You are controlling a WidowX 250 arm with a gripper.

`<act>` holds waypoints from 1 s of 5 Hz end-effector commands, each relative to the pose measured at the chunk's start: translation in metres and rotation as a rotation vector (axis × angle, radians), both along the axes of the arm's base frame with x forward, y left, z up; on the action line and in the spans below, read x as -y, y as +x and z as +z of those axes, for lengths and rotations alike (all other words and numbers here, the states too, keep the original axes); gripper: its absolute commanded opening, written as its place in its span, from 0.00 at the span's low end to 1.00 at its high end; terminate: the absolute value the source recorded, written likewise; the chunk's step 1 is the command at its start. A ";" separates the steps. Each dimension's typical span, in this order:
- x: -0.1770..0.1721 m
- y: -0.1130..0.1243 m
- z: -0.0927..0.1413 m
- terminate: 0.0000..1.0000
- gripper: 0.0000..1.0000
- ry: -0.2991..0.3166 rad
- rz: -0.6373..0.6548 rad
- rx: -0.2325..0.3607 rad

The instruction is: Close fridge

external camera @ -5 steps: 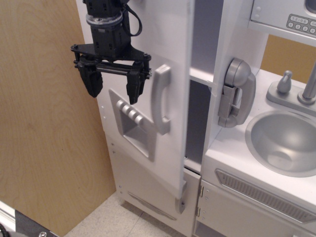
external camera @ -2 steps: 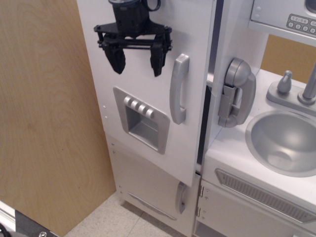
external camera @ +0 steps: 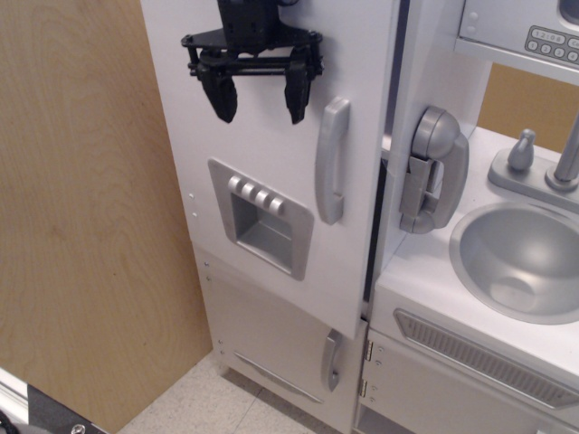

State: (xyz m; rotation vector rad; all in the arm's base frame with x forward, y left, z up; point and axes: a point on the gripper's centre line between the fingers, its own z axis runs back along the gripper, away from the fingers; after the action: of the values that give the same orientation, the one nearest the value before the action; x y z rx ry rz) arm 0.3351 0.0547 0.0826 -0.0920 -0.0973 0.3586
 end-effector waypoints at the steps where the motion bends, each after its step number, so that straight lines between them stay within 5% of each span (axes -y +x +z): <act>1: -0.006 0.017 0.022 0.00 1.00 0.007 0.021 0.065; 4: -0.006 -0.003 0.024 0.00 1.00 0.036 0.000 0.082; 5: -0.008 0.007 0.027 0.00 1.00 0.020 0.026 0.085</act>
State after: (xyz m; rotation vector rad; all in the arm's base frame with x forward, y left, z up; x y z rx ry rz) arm 0.3371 0.0568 0.0929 -0.0922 -0.1335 0.3863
